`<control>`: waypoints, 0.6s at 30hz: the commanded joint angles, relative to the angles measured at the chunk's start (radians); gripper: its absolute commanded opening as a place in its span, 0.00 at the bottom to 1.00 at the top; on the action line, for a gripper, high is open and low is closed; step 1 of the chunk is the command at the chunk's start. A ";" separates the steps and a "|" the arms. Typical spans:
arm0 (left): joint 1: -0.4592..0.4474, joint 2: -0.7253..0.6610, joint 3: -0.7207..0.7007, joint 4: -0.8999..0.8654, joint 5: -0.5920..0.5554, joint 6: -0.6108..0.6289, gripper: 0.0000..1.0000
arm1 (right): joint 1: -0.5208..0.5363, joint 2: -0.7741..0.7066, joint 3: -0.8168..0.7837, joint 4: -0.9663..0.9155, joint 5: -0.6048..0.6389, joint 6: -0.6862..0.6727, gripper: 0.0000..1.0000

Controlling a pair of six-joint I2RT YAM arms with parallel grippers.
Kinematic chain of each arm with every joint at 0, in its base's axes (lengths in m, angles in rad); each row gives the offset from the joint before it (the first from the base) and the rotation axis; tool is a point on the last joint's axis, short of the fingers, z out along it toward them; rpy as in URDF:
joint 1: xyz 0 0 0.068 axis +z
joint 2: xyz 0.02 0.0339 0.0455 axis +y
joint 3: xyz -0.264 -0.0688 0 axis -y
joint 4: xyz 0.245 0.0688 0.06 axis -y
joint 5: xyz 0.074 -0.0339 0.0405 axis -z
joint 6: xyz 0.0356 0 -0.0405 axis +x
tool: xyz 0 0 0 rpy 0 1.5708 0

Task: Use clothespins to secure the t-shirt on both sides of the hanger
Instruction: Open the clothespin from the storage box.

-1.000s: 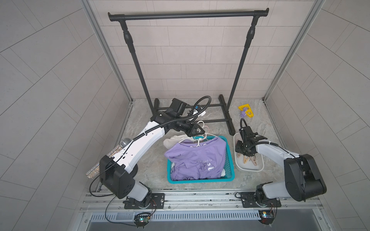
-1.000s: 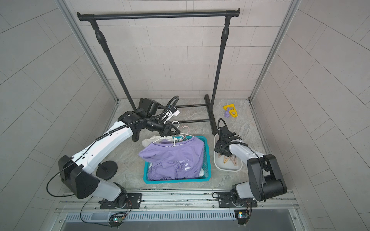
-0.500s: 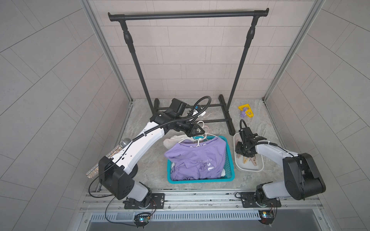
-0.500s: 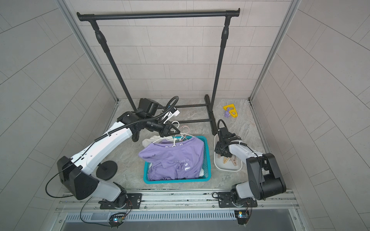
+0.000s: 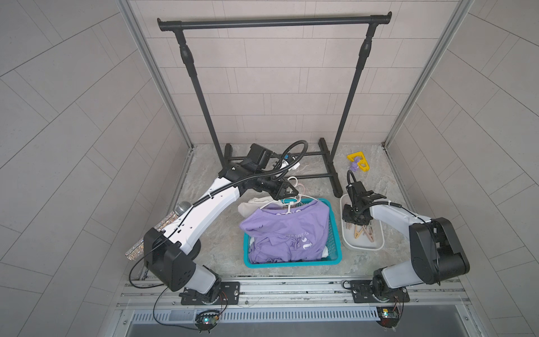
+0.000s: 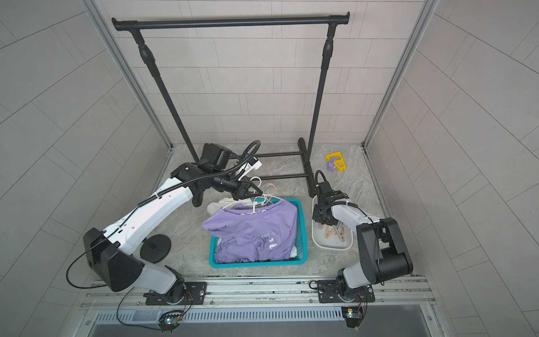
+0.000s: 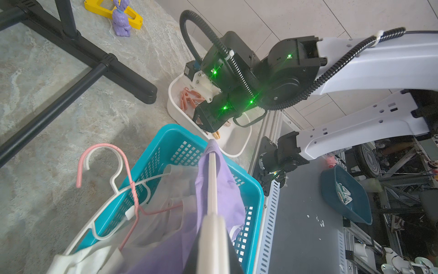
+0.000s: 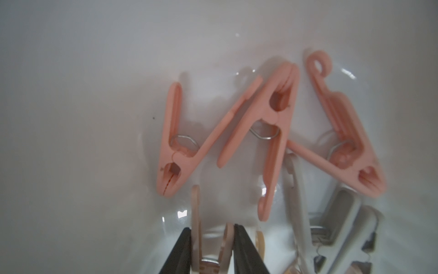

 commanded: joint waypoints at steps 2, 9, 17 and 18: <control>-0.005 -0.019 0.004 0.010 0.006 0.011 0.01 | -0.003 0.028 0.020 -0.058 0.023 -0.046 0.35; -0.005 -0.018 0.003 0.009 0.003 0.016 0.01 | -0.003 0.033 0.020 -0.064 0.028 -0.053 0.44; -0.007 -0.017 0.003 0.005 -0.003 0.020 0.01 | -0.003 0.044 0.008 -0.051 0.018 -0.049 0.38; -0.007 -0.017 0.003 0.004 -0.003 0.020 0.01 | -0.002 0.044 0.008 -0.049 0.020 -0.047 0.36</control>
